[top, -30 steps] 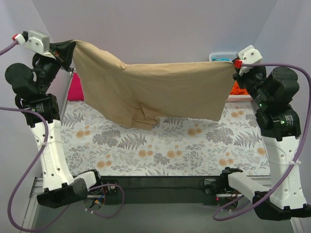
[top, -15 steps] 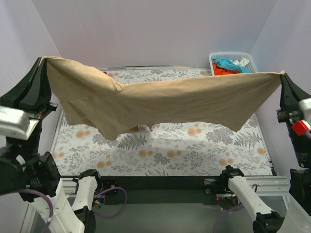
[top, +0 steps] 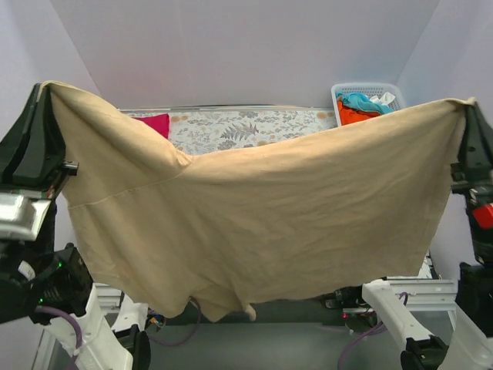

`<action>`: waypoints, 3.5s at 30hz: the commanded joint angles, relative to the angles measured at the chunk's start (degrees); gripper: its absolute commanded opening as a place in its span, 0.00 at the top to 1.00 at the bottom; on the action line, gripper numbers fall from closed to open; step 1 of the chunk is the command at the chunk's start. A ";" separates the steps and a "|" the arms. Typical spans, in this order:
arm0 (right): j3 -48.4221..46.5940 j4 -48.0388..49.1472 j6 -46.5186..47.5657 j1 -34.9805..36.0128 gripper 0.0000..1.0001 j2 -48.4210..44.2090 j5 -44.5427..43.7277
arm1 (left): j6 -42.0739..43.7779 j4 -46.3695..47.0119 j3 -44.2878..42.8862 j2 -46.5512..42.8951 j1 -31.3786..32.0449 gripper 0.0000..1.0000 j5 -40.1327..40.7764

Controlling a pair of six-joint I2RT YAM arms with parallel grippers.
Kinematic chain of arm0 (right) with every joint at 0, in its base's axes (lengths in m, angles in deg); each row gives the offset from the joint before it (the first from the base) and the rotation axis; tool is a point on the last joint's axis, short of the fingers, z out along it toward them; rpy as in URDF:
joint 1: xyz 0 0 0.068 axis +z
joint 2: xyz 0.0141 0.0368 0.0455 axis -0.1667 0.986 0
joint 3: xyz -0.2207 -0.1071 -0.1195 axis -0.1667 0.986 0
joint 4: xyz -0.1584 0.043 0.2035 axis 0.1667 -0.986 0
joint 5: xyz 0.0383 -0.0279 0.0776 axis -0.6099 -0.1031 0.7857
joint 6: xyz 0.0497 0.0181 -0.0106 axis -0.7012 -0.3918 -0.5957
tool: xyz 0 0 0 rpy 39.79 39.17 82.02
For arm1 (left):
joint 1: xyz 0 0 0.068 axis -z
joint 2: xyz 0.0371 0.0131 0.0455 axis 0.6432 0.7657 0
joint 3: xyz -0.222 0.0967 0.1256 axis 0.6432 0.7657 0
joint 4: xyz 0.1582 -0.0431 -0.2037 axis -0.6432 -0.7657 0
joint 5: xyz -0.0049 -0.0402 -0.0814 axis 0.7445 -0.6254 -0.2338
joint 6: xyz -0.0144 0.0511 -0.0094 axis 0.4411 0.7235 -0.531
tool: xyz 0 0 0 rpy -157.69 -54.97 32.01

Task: Fold and stack the t-shirts
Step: Flatten the tshirt out

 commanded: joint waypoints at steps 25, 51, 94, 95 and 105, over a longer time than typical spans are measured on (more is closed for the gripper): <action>48.75 36.81 3.24 -0.09 0.99 36.81 5.62 | 9.42 15.03 44.45 38.97 12.65 1.00 -1.18; 25.45 -11.55 -0.37 0.00 0.21 45.28 9.74 | 4.31 -15.88 18.58 56.51 13.44 0.57 2.44; 28.62 -24.06 -1.78 0.08 0.47 50.13 15.28 | 6.69 -42.44 8.04 66.11 8.61 0.66 5.61; 28.79 -25.57 -0.03 0.34 0.47 48.89 15.89 | 7.48 -43.23 9.27 64.06 8.61 0.65 3.34; 43.90 -33.23 4.99 4.91 0.58 39.65 16.69 | 17.24 -45.79 30.54 48.05 7.29 0.62 5.33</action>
